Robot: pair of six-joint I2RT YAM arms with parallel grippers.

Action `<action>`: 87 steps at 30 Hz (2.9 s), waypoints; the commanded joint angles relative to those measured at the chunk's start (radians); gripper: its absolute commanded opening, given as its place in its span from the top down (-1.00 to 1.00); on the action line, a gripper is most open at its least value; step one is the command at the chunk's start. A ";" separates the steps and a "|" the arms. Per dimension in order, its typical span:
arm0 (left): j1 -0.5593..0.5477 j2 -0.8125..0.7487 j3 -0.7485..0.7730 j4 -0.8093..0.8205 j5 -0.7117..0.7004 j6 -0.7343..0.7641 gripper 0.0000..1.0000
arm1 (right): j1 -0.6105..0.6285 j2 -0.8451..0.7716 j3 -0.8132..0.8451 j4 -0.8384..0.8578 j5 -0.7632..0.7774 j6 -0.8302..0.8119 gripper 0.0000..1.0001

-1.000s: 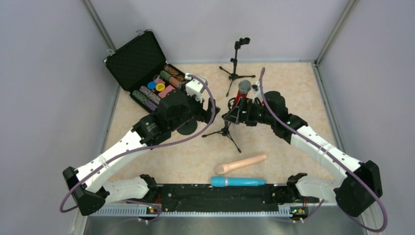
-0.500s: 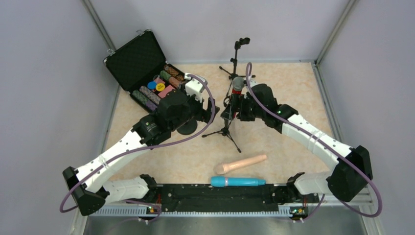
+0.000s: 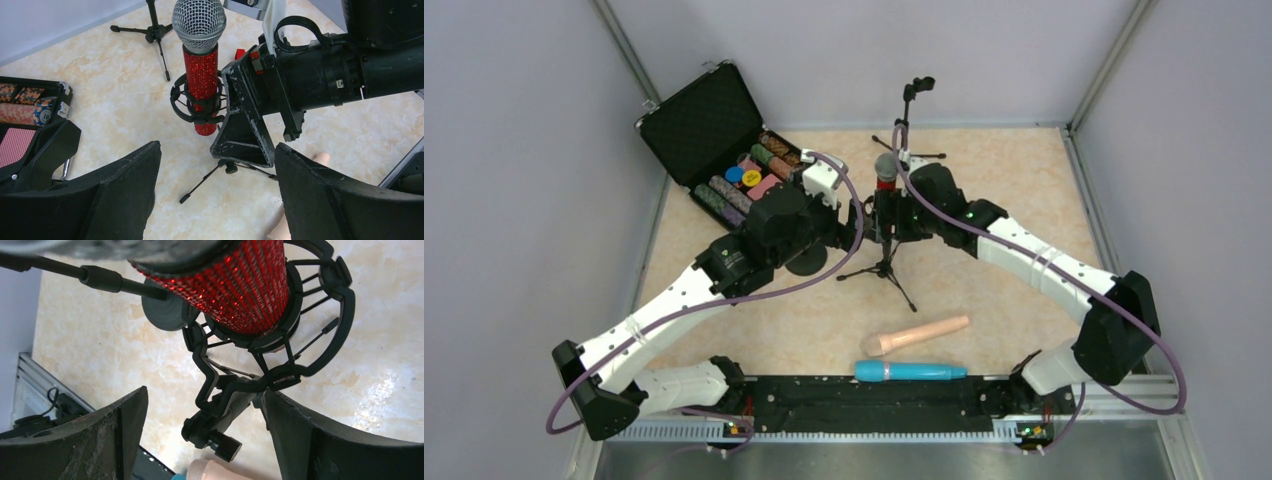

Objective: Attach the microphones to the stand

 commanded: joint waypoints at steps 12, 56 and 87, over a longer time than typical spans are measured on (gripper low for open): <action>-0.004 -0.008 -0.012 0.022 -0.001 -0.002 -0.75 | 0.141 0.068 0.124 -0.087 0.279 -0.147 -0.18; -0.003 -0.011 -0.039 0.034 0.014 -0.011 -0.73 | 0.067 -0.052 0.285 0.004 0.267 -0.243 0.72; -0.003 0.001 -0.058 0.052 0.029 -0.015 -0.73 | -0.131 -0.077 0.590 -0.014 0.379 -0.510 1.00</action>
